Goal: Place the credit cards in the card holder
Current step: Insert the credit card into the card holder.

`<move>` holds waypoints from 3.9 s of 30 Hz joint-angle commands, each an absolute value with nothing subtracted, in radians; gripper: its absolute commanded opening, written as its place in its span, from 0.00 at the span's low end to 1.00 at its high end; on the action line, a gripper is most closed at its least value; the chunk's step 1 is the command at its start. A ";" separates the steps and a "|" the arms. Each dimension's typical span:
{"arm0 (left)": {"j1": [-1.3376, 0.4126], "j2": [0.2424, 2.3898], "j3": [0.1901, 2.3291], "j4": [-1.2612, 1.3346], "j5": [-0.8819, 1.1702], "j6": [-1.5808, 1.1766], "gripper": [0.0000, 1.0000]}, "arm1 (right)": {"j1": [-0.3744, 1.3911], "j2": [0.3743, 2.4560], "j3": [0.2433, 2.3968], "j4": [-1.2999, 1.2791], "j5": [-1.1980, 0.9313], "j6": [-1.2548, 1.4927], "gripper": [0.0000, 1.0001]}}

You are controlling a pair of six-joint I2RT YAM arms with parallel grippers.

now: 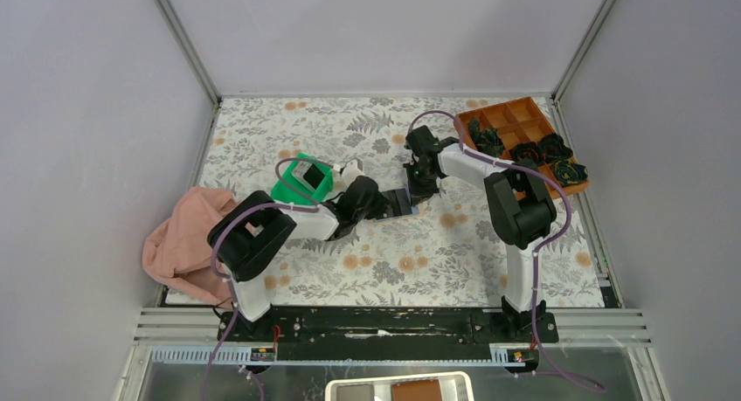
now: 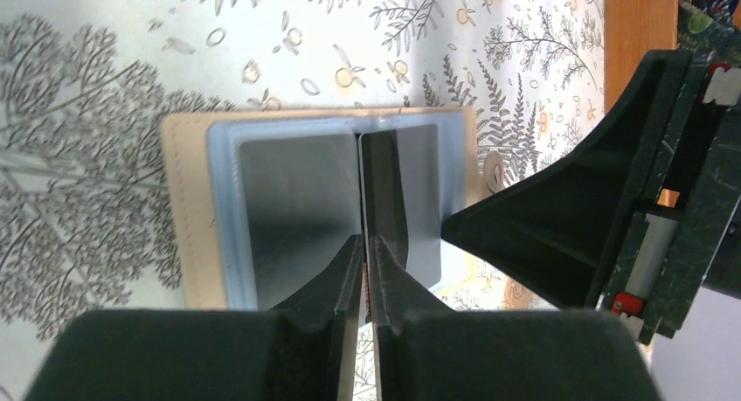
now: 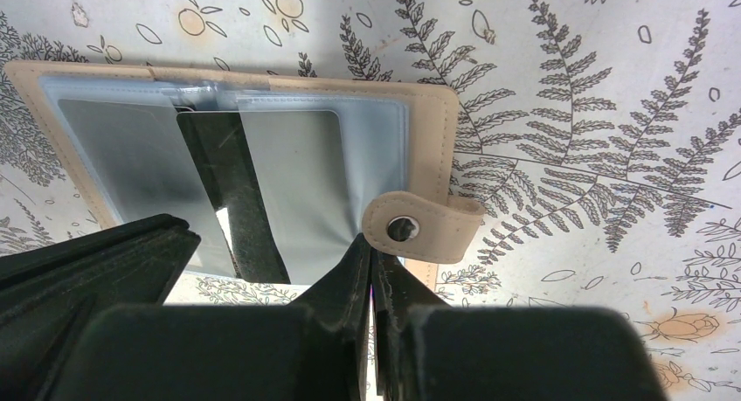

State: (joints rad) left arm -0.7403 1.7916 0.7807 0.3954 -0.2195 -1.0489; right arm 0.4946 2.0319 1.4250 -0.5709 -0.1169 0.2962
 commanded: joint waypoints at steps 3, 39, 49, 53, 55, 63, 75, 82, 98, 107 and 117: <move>-0.741 1.835 0.894 0.263 -0.262 -0.976 0.06 | 0.478 2.086 1.409 -0.496 -0.032 0.290 0.05; -0.751 1.920 0.950 0.241 -0.225 -0.929 0.00 | 0.477 2.103 1.388 -0.474 -0.042 0.307 0.05; -0.772 1.954 0.980 0.263 -0.207 -0.931 0.00 | 0.478 2.104 1.383 -0.472 -0.041 0.307 0.05; -0.782 1.953 0.986 0.263 -0.202 -0.931 0.00 | 0.477 2.102 1.380 -0.472 -0.036 0.307 0.05; -0.785 1.942 0.978 0.258 -0.206 -0.933 0.00 | 0.475 2.096 1.375 -0.470 -0.031 0.307 0.05; -0.794 1.910 0.932 0.254 -0.222 -0.949 0.00 | 0.463 2.045 1.389 -0.473 0.007 0.307 0.14; -0.795 1.892 0.924 0.237 -0.239 -0.941 0.00 | 0.450 1.990 1.392 -0.468 0.053 0.307 0.19; -0.795 1.893 0.914 0.229 -0.244 -0.937 0.00 | 0.449 1.971 1.404 -0.460 0.072 0.302 0.19; -0.795 1.879 0.909 0.218 -0.256 -0.913 0.00 | 0.434 2.004 1.437 -0.458 0.090 0.305 0.18; -0.795 1.886 0.920 0.245 -0.243 -0.926 0.00 | 0.443 2.009 1.375 -0.442 0.038 0.316 0.18; -0.805 1.916 0.962 0.260 -0.226 -0.938 0.00 | 0.482 1.992 1.342 -0.438 0.026 0.329 0.17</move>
